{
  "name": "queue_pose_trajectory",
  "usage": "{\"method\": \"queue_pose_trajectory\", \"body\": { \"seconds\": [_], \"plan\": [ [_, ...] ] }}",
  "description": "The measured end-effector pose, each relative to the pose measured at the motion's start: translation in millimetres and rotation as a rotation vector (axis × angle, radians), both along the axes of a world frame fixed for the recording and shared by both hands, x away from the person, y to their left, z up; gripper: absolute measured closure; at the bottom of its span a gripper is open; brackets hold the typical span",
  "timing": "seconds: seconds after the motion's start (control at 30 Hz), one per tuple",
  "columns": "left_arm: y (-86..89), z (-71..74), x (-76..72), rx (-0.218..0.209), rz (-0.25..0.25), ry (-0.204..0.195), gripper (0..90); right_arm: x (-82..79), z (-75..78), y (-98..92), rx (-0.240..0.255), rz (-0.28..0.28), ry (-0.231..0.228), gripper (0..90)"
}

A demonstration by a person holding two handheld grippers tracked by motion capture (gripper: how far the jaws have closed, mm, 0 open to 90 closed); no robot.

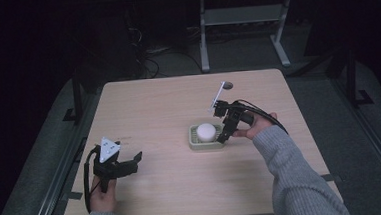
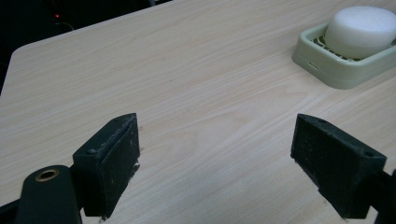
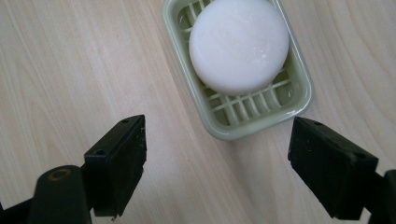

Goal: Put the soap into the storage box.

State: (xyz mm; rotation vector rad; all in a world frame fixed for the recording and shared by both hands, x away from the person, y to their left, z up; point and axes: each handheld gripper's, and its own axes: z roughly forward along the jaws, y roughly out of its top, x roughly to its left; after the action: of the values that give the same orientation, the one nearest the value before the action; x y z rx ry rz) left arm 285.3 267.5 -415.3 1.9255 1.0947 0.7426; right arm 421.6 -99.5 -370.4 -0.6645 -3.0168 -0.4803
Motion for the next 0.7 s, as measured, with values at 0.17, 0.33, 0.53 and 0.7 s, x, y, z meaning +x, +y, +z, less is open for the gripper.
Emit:
{"method": "queue_pose_trajectory", "body": {
  "seconds": [0.17,0.33,0.53,0.7],
  "plan": [
    [-0.3,0.1,-0.1,0.002,-0.002,-0.002,15.3,-4.5,2.1,-6.6,0.003,-0.01,-0.003,19.1],
    [-0.4,0.3,-0.3,0.002,-0.003,-0.002,15.2,-11.7,3.3,-14.9,0.01,-0.015,-0.005,19.3],
    [-0.8,0.1,-0.2,0.004,-0.004,-0.002,15.2,-18.2,-0.3,-23.2,0.013,-0.025,-0.001,19.2],
    [-0.9,-0.1,-0.1,0.001,-0.003,0.0,15.2,-21.7,-1.5,-29.0,0.016,-0.032,0.001,19.2]
  ]
}}
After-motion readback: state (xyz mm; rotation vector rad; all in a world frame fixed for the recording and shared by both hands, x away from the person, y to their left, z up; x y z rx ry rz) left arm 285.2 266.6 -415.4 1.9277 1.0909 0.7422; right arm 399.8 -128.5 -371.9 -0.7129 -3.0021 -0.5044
